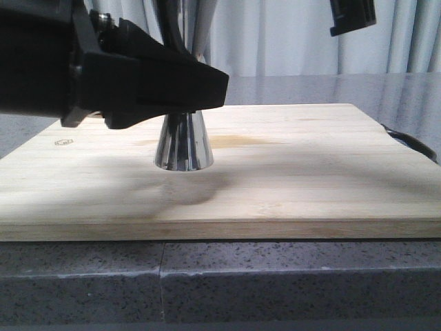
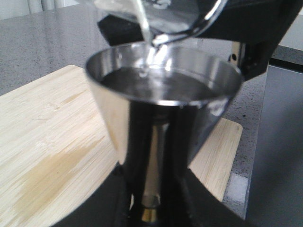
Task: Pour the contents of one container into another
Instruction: 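Tilt the beaker with the right gripper, pouring liquid into the jigger, then tilt the beaker upright and lower it to the board with the right gripper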
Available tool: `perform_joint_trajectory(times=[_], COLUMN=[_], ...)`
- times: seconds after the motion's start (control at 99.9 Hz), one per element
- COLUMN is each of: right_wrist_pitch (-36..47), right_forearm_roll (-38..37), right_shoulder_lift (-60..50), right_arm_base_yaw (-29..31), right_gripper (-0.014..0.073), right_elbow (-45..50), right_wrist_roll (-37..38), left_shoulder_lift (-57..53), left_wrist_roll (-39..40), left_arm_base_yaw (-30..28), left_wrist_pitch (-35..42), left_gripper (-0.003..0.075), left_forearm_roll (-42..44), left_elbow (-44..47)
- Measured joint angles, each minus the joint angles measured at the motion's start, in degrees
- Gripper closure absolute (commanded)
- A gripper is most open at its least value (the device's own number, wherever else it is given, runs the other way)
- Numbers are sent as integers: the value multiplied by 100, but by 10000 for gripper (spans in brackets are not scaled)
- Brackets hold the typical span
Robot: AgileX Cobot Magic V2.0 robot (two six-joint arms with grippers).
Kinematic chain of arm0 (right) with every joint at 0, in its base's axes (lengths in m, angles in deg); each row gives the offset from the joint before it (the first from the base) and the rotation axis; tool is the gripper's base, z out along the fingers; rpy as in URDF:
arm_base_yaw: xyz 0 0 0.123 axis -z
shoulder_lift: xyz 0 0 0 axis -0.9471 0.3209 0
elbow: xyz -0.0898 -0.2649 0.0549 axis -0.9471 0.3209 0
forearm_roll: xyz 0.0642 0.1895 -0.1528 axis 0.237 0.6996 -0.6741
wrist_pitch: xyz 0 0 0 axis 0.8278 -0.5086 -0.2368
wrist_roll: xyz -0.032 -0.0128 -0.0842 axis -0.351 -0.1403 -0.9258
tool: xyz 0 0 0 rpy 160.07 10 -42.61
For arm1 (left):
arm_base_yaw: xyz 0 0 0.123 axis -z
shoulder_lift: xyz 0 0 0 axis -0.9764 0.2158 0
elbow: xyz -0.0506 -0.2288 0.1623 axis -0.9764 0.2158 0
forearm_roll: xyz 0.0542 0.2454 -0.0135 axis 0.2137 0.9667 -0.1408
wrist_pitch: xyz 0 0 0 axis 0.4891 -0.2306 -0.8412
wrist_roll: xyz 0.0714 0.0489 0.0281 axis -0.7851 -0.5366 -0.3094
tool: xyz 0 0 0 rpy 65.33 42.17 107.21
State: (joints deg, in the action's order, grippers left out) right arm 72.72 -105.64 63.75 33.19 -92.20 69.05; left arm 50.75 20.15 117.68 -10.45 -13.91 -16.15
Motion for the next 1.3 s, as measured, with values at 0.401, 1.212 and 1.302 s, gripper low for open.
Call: perform_joint_trajectory(times=[0.401,1.212,1.302], right_wrist_pitch=[-320,775,1043], right_forearm_roll=[2667,7680,7844], right_shoulder_lift=[0,1147,1432], right_arm_base_yaw=[0,1487,1560], right_gripper=[430,430,430], right_elbow=[0,185,185], right_wrist_roll=[0,21,33], left_shoulder_lift=[0,0,0], left_wrist_roll=[0,0,0], left_arm_base_yaw=[0,0,0], left_wrist_pitch=[0,-8,-8], left_gripper=[739,739,739], left_forearm_roll=[0,0,0], left_elbow=[0,0,0])
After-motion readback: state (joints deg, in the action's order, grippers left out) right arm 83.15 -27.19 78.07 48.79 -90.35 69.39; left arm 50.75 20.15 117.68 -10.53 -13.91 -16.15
